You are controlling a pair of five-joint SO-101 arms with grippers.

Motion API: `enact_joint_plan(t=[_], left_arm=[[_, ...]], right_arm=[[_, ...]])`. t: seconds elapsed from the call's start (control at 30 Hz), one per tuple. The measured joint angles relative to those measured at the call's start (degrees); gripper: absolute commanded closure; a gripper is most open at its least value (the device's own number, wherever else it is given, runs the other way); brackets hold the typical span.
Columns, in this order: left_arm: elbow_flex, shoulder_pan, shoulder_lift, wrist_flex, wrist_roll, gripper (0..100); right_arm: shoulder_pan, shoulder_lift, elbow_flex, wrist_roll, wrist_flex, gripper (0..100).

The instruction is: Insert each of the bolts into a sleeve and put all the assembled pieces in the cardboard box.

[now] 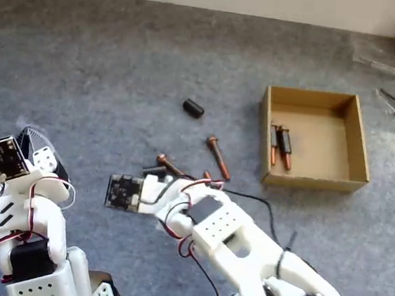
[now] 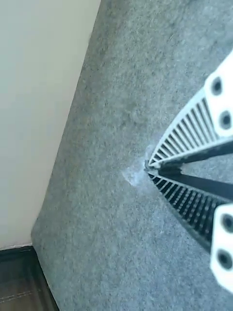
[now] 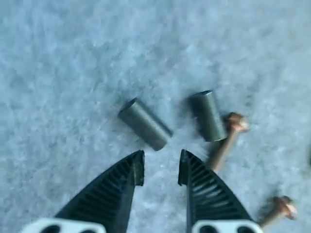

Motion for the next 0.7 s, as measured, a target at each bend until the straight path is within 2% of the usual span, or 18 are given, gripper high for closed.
enact_joint_plan(t=[0.1,0.23,0.7], left_arm=[[0.00,0.00,0.00,0.00,0.00,99],[0.00,0.00,0.00,0.00,0.00,99],[0.00,-3.08,0.00,0.00,0.00,99]], right_arm=[[-2.37,4.57,-1.67,2.37,-0.18,88.5],[-3.08,7.38,-4.13,2.81,-0.18,82.7],[-3.34,7.82,-5.19,5.54,-0.18,82.6]])
